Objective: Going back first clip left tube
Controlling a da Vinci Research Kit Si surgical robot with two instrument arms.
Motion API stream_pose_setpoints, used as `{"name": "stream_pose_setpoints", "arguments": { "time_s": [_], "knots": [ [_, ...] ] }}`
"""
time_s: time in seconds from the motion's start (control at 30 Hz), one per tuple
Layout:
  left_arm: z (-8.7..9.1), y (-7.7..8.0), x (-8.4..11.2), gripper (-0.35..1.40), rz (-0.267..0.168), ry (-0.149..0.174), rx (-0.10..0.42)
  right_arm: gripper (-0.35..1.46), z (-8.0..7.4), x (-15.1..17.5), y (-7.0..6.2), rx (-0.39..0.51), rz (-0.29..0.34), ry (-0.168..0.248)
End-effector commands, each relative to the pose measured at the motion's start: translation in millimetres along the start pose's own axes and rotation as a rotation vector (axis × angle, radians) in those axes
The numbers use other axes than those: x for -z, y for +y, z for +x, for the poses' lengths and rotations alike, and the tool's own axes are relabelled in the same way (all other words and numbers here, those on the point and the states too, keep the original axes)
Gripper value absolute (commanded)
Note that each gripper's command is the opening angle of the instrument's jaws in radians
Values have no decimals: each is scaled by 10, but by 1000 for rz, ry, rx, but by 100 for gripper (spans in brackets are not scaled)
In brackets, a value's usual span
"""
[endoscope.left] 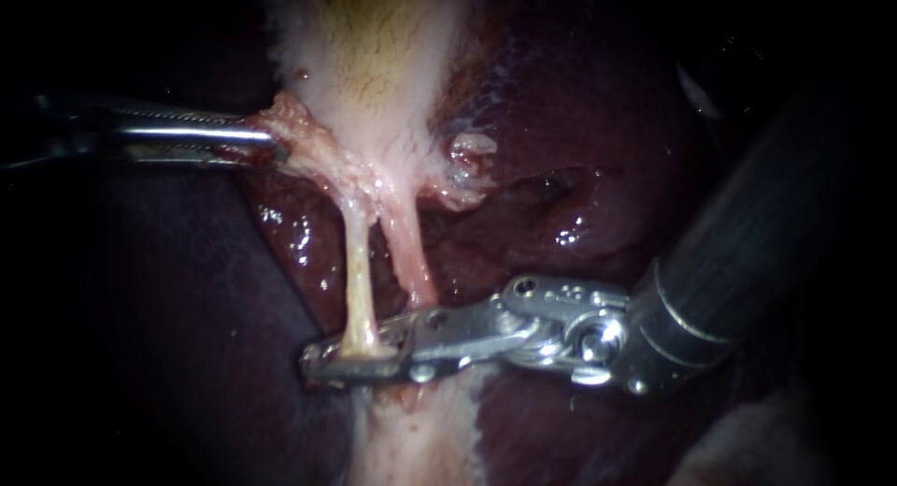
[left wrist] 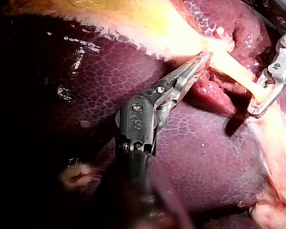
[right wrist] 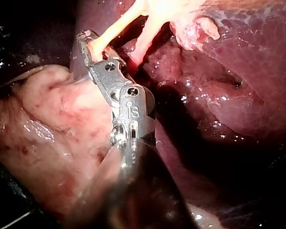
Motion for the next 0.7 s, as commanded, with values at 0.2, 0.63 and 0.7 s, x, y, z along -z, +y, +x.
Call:
{"name": "stream_pose_setpoints", "arguments": {
  "time_s": [0.2,0.63,0.7],
  "knots": [
    [0,0,0,-35,0,0,0,-5,-1,0,1,-24,-7,2],
    [0,1,1,-35,0,0,0,48,3,-3,24,89,-128,78],
    [0,1,0,-35,0,0,0,49,4,-3,31,124,-183,91]
  ]
}}
